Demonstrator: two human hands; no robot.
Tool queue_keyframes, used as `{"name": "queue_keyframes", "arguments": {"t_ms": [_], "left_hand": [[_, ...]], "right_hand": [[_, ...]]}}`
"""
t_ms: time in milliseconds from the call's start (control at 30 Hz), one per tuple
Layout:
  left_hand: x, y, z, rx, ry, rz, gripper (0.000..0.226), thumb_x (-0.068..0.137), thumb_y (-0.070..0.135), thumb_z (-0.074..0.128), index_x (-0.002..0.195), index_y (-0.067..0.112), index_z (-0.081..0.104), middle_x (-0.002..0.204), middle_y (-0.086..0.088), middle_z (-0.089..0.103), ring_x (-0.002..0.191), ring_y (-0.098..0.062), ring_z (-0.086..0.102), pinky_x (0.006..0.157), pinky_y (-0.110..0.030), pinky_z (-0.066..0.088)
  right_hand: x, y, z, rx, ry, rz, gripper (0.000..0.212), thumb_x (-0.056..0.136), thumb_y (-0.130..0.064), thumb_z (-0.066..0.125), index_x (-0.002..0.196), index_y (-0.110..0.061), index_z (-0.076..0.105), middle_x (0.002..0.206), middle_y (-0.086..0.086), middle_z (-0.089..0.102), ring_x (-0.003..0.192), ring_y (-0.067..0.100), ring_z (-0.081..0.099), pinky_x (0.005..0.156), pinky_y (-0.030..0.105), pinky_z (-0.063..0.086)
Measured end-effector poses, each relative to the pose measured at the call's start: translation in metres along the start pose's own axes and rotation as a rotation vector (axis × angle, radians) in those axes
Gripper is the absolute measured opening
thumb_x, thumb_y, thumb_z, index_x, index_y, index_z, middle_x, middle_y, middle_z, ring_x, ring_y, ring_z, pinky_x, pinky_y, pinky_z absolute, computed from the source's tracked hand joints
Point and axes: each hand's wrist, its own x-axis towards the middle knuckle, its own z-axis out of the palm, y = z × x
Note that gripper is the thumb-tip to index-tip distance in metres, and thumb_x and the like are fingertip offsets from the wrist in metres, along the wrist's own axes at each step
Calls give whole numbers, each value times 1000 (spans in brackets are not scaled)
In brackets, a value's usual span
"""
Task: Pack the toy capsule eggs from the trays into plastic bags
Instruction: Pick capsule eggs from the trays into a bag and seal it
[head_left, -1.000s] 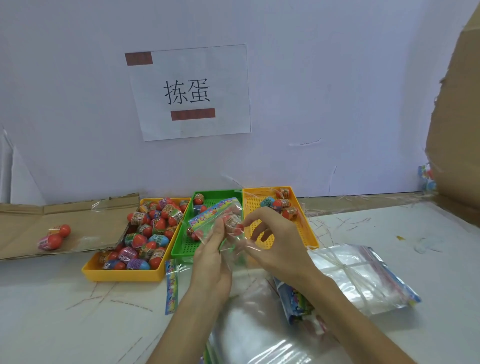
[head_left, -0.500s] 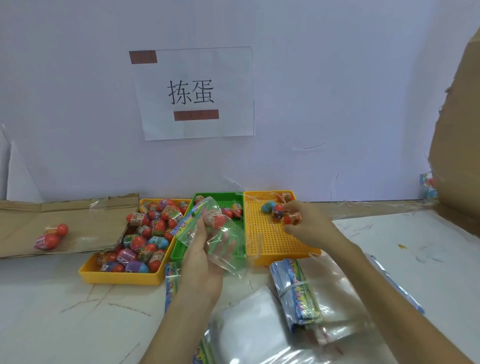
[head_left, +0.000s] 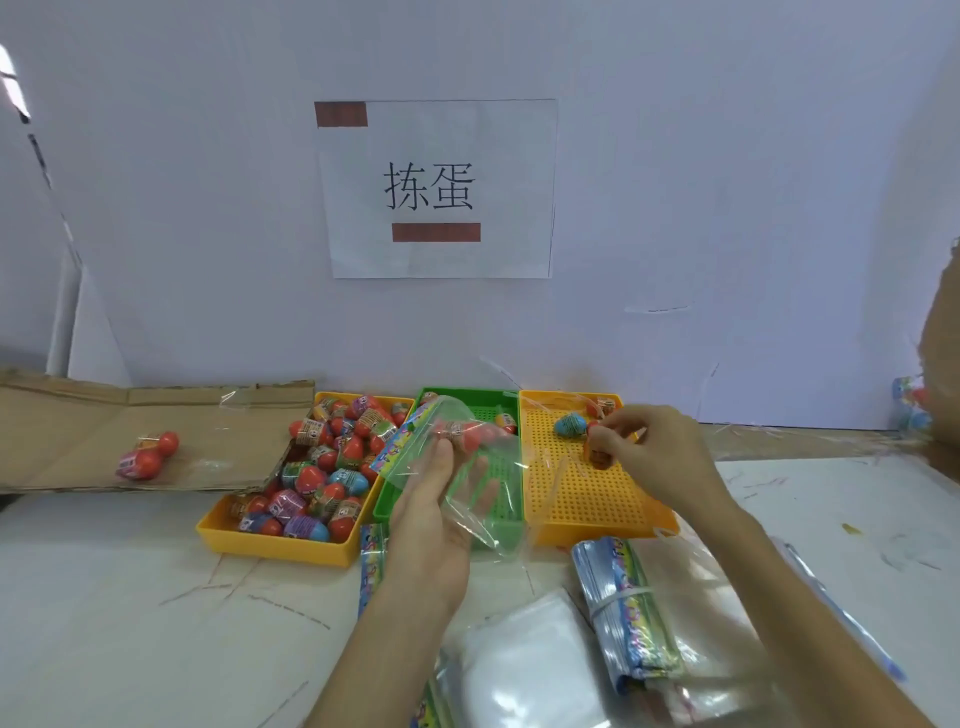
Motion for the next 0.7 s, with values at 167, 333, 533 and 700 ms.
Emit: {"name": "queue_keyframes", "arguments": {"t_ms": [167, 333, 533, 700], "left_hand": [[-2, 2, 5, -125, -5, -14, 39, 81, 20, 68, 117, 5, 70, 111, -11, 74, 82, -16, 76, 63, -28, 62], [-6, 6, 9, -204, 11, -22, 18, 98, 18, 59, 107, 7, 70, 113, -16, 73, 86, -18, 76, 64, -28, 63], [-10, 13, 9, -272, 53, -22, 18, 97, 18, 62, 108, 7, 69, 119, -21, 71, 91, -22, 75, 65, -31, 64], [-11, 11, 11, -256, 24, -4, 22, 100, 19, 57, 114, 6, 68, 121, -20, 70, 99, -21, 72, 66, -28, 63]], "right_hand": [[-35, -33, -15, 888, -218, -73, 19, 75, -33, 82, 89, -21, 81, 84, 6, 75, 70, 14, 66, 60, 22, 53], [-53, -47, -8, 751, -217, -231, 10, 80, -10, 73, 89, -14, 77, 82, 4, 77, 74, 16, 74, 66, 23, 56], [-58, -52, -13, 871, -174, -284, 15, 77, 2, 64, 87, -4, 74, 82, 14, 73, 76, 29, 73, 68, 33, 59], [-65, -59, 9, 549, -95, -256, 20, 84, 1, 76, 89, -19, 76, 86, -6, 76, 76, 18, 74, 76, 40, 61]]}}
